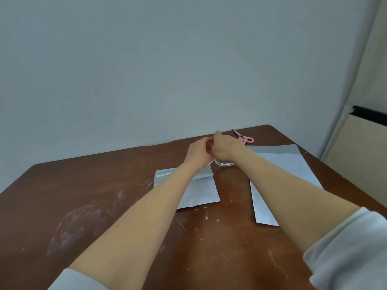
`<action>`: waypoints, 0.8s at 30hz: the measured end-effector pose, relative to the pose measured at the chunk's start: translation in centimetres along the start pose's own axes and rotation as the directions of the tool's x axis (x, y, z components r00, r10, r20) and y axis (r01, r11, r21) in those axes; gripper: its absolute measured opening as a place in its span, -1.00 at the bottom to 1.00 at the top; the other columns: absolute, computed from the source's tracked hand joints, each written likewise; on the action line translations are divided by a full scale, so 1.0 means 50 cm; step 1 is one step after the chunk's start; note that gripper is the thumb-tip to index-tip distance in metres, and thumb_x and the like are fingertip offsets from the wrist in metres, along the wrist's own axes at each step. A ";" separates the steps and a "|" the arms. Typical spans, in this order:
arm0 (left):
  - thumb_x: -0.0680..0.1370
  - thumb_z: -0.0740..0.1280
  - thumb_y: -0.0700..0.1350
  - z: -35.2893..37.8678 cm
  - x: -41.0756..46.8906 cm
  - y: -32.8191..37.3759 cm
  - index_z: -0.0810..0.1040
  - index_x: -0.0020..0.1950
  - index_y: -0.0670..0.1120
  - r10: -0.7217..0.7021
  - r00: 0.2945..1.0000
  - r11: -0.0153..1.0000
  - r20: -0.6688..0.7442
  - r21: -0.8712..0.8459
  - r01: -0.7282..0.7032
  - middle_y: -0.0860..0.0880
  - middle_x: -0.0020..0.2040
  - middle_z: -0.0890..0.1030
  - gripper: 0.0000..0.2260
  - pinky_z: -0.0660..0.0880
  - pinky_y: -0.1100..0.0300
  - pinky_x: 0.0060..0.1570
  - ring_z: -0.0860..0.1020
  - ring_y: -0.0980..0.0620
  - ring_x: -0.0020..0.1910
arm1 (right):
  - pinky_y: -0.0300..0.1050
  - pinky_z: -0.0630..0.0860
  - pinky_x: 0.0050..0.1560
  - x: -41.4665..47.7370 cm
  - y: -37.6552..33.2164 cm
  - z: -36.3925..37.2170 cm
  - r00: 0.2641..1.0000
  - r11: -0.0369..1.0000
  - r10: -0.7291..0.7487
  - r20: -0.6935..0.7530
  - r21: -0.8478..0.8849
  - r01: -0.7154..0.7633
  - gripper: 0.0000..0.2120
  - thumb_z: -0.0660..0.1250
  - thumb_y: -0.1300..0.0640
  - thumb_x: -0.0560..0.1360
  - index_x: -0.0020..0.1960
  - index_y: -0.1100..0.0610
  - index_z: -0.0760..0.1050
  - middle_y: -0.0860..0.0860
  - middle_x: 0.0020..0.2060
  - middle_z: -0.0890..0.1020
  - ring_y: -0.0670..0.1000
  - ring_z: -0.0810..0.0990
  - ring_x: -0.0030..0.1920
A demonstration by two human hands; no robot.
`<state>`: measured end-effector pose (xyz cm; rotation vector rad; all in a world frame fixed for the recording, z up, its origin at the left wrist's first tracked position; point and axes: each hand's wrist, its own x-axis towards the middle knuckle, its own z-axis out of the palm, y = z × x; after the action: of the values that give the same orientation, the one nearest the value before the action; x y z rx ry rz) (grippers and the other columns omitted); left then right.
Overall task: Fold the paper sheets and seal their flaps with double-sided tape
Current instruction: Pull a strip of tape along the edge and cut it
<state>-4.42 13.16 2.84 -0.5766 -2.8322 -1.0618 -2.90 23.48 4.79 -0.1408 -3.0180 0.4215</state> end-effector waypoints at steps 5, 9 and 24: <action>0.43 0.43 -0.20 0.017 0.019 0.003 0.53 0.27 -0.10 -0.035 0.999 0.999 -0.006 -0.008 0.035 -0.06 0.12 0.63 -0.60 0.42 0.23 0.06 0.55 -0.03 0.13 | -0.02 0.38 -0.02 0.012 0.028 -0.003 1.000 0.978 0.015 0.015 0.210 -0.018 -0.66 0.19 0.05 0.54 0.26 0.17 0.33 0.17 0.11 0.57 0.19 0.54 0.11; 0.44 0.41 -0.21 0.016 0.032 0.004 0.64 0.08 -0.08 -0.068 0.997 0.998 0.026 0.002 0.068 -0.07 -0.03 0.68 -0.78 0.49 0.17 0.04 0.61 -0.04 0.02 | -0.03 0.39 0.04 0.016 0.060 -0.009 0.995 0.983 0.065 -0.071 0.177 -0.051 -0.62 0.27 0.11 0.48 0.29 0.08 0.36 0.12 0.15 0.54 0.16 0.48 0.21; 0.47 0.41 -0.08 0.028 0.086 0.004 0.68 -0.05 -0.03 -0.041 0.995 0.993 0.088 -0.111 0.050 0.02 -0.12 0.68 -0.90 0.53 0.14 -0.03 0.63 0.02 -0.08 | 0.01 0.48 0.13 0.065 0.157 0.021 0.915 0.908 0.390 -0.107 0.213 -0.362 -0.72 0.15 0.30 0.55 0.21 0.25 0.49 0.19 0.17 0.56 0.21 0.50 0.21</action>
<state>-8.24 15.60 2.69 -0.5825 -2.8855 -1.2418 -5.59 31.06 1.85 -0.7157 -2.7786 0.6924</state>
